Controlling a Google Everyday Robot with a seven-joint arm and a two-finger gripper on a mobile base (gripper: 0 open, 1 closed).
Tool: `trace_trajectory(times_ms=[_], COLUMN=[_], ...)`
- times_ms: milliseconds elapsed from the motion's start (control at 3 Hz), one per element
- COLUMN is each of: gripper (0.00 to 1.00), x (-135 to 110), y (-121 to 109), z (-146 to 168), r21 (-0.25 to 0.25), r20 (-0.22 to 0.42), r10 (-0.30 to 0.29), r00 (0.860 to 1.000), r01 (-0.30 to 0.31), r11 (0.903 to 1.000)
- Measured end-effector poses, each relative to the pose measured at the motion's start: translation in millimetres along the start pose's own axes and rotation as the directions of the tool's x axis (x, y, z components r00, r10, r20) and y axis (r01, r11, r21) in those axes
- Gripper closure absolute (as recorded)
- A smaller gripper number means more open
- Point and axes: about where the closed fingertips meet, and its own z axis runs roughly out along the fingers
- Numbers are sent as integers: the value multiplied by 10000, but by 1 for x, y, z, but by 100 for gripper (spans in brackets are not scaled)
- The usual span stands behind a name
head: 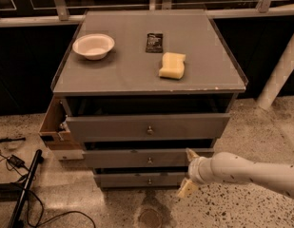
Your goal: Open middle drawer
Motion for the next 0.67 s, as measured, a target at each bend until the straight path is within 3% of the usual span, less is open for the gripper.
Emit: trace_trajectory(times_ms=[667], gripper=[0], x=[0], y=[-25], z=[29], r21=[651], r20=[45], r10=[-658], r00=[9978], r01=[654], r11=[9957])
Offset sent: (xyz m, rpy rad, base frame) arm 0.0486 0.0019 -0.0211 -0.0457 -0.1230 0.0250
